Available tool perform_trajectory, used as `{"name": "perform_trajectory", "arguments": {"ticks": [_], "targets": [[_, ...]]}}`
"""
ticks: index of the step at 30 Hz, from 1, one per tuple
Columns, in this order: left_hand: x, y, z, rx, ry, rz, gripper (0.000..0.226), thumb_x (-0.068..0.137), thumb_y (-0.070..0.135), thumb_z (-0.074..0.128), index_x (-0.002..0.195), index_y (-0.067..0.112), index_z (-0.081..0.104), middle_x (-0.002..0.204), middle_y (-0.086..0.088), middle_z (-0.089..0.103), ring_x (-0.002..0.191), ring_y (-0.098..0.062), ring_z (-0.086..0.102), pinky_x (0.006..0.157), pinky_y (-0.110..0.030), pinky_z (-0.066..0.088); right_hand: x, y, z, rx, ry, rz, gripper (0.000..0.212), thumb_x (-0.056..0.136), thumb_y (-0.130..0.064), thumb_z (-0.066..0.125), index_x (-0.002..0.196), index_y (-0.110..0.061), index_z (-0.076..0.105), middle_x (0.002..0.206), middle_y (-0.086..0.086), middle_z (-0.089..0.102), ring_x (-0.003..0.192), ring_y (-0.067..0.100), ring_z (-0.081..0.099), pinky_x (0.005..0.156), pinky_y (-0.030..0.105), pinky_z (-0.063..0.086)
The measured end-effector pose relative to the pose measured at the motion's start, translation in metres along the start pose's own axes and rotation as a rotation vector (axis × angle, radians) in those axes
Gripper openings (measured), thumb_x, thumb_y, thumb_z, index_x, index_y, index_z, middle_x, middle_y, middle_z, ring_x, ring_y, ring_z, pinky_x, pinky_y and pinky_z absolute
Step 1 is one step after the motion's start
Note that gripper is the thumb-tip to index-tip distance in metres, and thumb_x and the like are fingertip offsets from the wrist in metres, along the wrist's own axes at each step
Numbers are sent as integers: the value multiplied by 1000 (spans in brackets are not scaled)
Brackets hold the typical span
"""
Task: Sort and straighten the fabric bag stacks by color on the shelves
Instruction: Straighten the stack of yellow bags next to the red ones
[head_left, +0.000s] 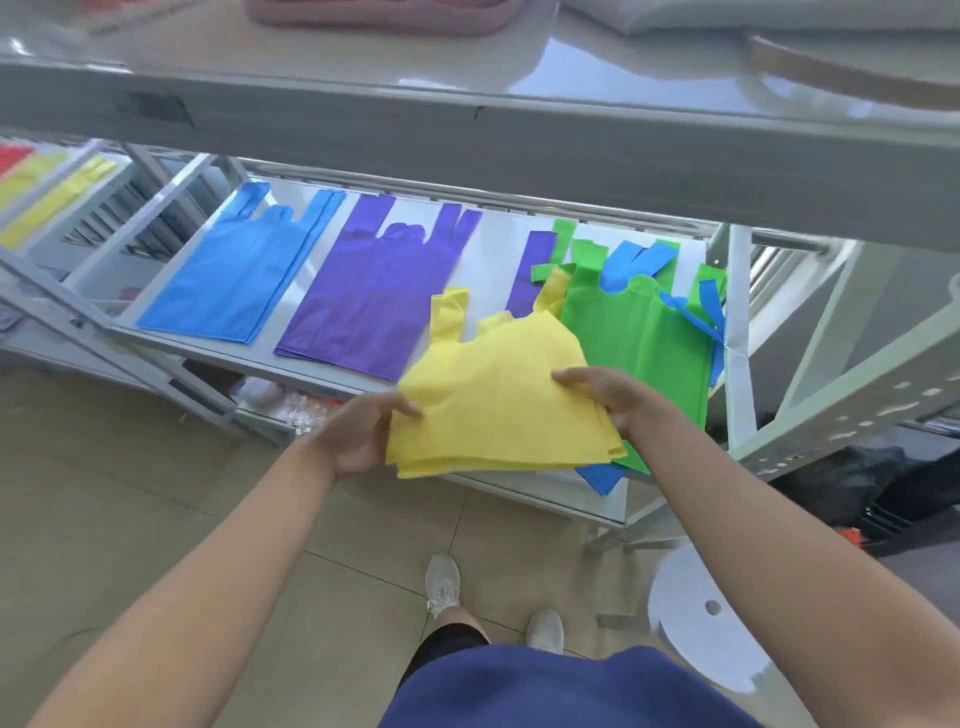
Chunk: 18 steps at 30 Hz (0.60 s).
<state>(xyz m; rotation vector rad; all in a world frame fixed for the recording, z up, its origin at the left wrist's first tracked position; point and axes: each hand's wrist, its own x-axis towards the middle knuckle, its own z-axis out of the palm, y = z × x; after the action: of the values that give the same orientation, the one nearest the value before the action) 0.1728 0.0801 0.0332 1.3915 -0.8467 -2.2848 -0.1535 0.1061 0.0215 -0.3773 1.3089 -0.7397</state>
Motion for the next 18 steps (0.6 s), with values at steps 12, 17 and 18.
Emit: {"name": "perform_trajectory", "arguments": {"ticks": [12,17,18], "targets": [[41,-31,13,-29,87,24,46,96,26,68,137,7,66,129,-15,72,111,-32,72,99,-47,56,-9,11,-3,-177,24,-80,31,96,-15,71,124,-1,67,111,20,76,88,33,76,73,46,64],[16,-3,25,-137,62,162,33,98,21,60,127,8,69,111,-14,76,93,-30,75,82,-41,61,-5,10,5,-282,107,-184,26,97,-24,72,118,-9,69,105,12,77,86,29,74,72,39,61],[9,0,22,-151,71,187,33,98,20,59,127,6,69,110,-15,76,93,-31,75,81,-41,61,-4,12,9,-283,80,-199,26,98,-24,70,120,-10,69,102,10,78,82,25,75,69,36,61]]}}
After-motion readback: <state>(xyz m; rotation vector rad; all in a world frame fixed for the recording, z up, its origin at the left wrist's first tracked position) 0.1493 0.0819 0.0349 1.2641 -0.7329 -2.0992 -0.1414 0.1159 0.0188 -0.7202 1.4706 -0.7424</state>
